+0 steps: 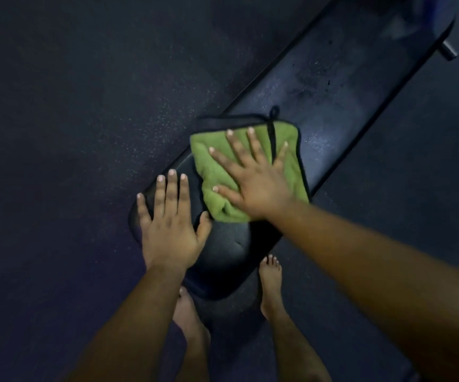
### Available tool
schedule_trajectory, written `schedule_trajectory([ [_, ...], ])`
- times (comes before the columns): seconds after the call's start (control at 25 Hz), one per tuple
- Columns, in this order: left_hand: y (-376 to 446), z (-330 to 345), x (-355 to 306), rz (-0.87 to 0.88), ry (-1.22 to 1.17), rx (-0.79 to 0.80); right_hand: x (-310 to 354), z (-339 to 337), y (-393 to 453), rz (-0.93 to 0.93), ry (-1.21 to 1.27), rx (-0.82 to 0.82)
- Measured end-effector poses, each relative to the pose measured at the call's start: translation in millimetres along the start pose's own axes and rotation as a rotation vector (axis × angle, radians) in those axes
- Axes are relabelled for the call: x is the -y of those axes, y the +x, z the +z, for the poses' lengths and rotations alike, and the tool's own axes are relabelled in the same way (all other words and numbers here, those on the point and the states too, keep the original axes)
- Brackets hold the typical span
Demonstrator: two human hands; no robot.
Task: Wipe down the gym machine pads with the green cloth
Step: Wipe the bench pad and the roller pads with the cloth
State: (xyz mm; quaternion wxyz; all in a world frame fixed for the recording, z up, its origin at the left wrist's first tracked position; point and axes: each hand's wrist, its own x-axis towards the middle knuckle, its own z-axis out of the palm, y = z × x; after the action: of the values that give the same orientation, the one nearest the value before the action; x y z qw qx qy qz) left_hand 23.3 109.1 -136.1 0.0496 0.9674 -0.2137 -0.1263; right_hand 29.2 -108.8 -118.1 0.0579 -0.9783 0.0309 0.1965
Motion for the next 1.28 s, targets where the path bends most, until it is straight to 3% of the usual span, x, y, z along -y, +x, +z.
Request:
schedule_trajectory([
  [0.12, 1.4, 0.5, -1.6, -0.008, 0.007, 0.007, -48.8, -30.3, 78.3, -0.106, -0.067, 0.014],
  [0.24, 3.0, 0.5, -0.4, -0.009, 0.014, 0.009, -59.5, -38.1, 104.9, 0.152, 0.053, -0.054],
  [0.32, 3.1, -0.8, -1.0, -0.007, 0.019, 0.005, -34.5, -28.0, 81.6, 0.209, 0.079, -0.064],
  [0.44, 2.9, -2.1, 0.1, 0.004, 0.027, 0.023, -2.3, -1.7, 8.5, 0.021, -0.002, 0.010],
  [0.56, 2.5, -3.1, 0.7, 0.006, 0.022, 0.024, -55.9, -4.2, -3.6, -0.085, -0.056, 0.046],
  [0.68, 1.6, -3.7, -1.1, -0.005, 0.003, 0.025, -120.4, -17.0, 17.6, 0.178, 0.043, 0.002],
  [0.8, 1.8, -3.4, -4.0, -0.021, 0.009, 0.042, -100.1, -3.6, 3.1, 0.449, 0.195, -0.101],
  [0.92, 1.9, -6.0, -6.0, -0.029, 0.005, 0.058, -32.7, 28.1, -68.6, 0.418, 0.313, -0.082],
  [1.0, 7.0, -9.9, -13.5, -0.029, -0.027, 0.057, -23.2, 43.1, -105.3, 0.385, 0.356, -0.017],
  [1.16, 44.6, -16.8, -53.2, 0.088, -0.055, 0.034, -89.3, 36.6, -70.3, 0.551, 0.373, -0.087],
  [1.28, 76.0, -16.9, -78.5, 0.104, -0.058, 0.052, -165.3, 14.2, -16.7, 0.791, 0.638, -0.274],
])
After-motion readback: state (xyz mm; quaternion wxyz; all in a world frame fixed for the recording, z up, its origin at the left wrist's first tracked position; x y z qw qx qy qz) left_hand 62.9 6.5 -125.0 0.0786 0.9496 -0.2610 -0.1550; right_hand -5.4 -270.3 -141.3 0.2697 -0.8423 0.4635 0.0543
